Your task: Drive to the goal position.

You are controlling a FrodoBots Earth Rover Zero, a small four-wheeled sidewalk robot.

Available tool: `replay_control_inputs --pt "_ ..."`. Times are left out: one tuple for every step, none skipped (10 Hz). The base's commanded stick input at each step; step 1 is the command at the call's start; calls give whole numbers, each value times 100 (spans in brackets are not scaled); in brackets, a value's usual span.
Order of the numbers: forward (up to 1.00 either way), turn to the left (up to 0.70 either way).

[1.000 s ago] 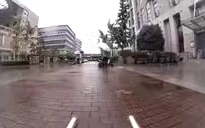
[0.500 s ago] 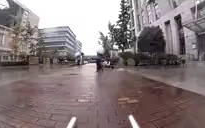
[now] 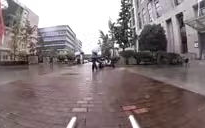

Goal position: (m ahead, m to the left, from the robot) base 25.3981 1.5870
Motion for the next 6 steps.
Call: replay_control_inputs --pt "70 0" --pt "70 0" --pt "70 0" --pt "70 0" --pt "70 0" --pt "70 0"
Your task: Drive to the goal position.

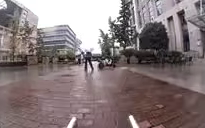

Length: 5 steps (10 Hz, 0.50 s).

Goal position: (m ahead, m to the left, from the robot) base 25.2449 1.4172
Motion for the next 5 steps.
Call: replay_control_inputs --pt "70 0" --pt "70 0" --pt "70 0" --pt "70 0" --pt "70 0"
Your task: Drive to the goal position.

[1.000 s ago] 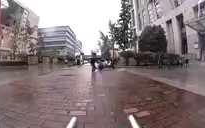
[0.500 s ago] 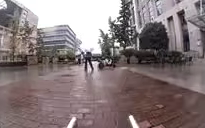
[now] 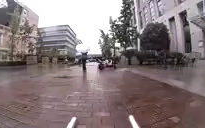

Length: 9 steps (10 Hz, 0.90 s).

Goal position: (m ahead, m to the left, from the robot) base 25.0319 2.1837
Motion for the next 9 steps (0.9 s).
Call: replay_control_inputs --pt "70 0" --pt "70 0" --pt "70 0" --pt "70 0" --pt "70 0" --pt "70 0" --pt "70 0" --pt "70 10" --pt "70 14"
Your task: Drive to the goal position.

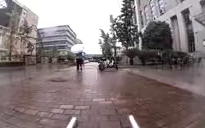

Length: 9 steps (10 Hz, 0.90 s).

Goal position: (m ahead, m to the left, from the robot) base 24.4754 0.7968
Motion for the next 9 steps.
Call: replay_control_inputs --pt "70 14" --pt "70 14" --pt "70 14" --pt "70 10" --pt "70 2" --pt "70 0" --pt "70 0" --pt "70 0" --pt "70 0"
